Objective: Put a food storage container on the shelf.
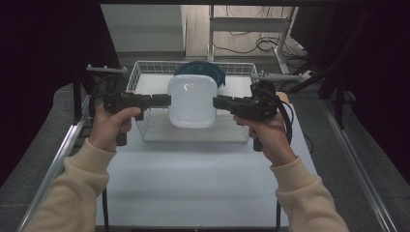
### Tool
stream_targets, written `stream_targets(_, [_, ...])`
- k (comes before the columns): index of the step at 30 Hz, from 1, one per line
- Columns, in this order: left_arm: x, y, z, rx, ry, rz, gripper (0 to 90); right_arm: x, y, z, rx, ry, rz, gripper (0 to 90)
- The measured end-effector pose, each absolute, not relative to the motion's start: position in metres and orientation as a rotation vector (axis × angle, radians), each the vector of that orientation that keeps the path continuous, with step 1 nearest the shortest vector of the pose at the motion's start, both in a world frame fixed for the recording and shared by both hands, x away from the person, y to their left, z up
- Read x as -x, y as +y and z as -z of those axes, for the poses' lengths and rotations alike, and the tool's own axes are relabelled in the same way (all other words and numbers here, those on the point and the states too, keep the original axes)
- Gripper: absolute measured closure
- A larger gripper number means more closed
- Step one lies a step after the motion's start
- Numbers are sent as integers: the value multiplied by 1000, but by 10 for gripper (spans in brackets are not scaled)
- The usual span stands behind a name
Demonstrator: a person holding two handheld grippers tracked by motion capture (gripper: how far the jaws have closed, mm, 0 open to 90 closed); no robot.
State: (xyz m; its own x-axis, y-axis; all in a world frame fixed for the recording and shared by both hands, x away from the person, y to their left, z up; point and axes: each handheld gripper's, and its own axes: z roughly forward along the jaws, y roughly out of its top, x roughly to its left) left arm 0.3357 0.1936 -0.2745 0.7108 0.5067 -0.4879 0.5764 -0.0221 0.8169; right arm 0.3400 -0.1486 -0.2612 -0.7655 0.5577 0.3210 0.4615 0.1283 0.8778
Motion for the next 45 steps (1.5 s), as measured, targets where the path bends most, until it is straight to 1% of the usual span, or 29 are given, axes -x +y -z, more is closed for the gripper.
stream_targets(9, [-358, 196, 252, -1652, 888, 78, 799, -351, -145, 233, -1013, 2259, -1750, 779])
stream_targets(11, [-368, 199, 247, -1644, 893, 89, 798, -360, -143, 224, -1006, 2266, -1744, 778])
stream_targets(17, [-390, 199, 240, -1644, 910, 113, 798, -380, -141, 215, -1027, 2266, -1737, 778])
stream_targets(25, [-412, 198, 235, -1635, 933, 121, 796, -404, -144, 213, -1044, 2260, -1770, 778])
stream_targets(41, [-441, 199, 240, -1607, 972, 165, 791, -428, -142, 211, -1093, 2279, -1764, 778])
stream_targets(45, [-453, 196, 242, -1606, 1006, 167, 790, -443, -144, 215, -1127, 2278, -1776, 779])
